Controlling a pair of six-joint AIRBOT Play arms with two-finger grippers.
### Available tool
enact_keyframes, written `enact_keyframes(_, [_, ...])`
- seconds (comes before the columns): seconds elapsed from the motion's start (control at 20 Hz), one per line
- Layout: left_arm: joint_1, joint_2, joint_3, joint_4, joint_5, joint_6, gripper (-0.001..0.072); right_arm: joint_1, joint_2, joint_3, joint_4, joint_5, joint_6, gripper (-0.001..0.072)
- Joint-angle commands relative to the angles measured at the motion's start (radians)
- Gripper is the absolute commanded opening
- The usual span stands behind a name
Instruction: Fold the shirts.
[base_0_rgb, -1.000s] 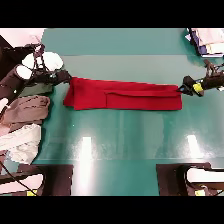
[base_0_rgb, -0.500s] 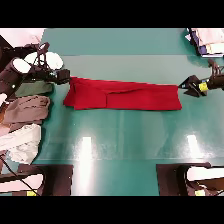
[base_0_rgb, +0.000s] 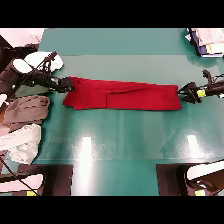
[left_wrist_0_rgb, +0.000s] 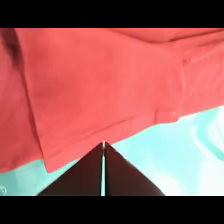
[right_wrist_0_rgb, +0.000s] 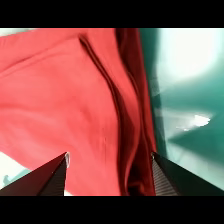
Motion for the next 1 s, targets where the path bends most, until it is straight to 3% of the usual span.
enact_keyframes(0.0, [0.0,0.0,-0.003,-0.004,-0.024,0.001,0.0026,0.024,-0.049,0.049,-0.059,0.016,-0.008,0.0575])
enact_keyframes(0.3, [0.0,-0.003,-0.003,-0.006,0.005,0.001,0.0026,0.059,-0.078,0.048,-0.043,0.011,-0.008,0.0552])
enact_keyframes(0.35, [0.0,-0.003,-0.003,-0.005,0.003,0.002,0.0026,0.077,-0.086,0.048,-0.044,0.011,-0.008,0.0494])
enact_keyframes(0.45, [0.0,-0.003,-0.003,-0.006,-0.002,0.001,0.0026,0.105,-0.088,0.048,-0.046,-0.003,-0.01,0.03])
enact_keyframes(0.55, [-0.003,-0.003,-0.003,-0.009,-0.004,0.001,0.0025,0.109,-0.076,0.048,-0.045,-0.002,-0.037,0.002])
enact_keyframes(0.75, [-0.098,-0.014,0.013,-0.028,0.083,0.003,0.0024,0.109,0.008,0.048,-0.044,0.02,-0.043,0.0009])
enact_keyframes(0.95, [-0.251,-0.17,0.222,-0.028,0.1,0.002,0.0024,0.156,0.094,0.117,-0.042,0.108,-0.008,0.0007])
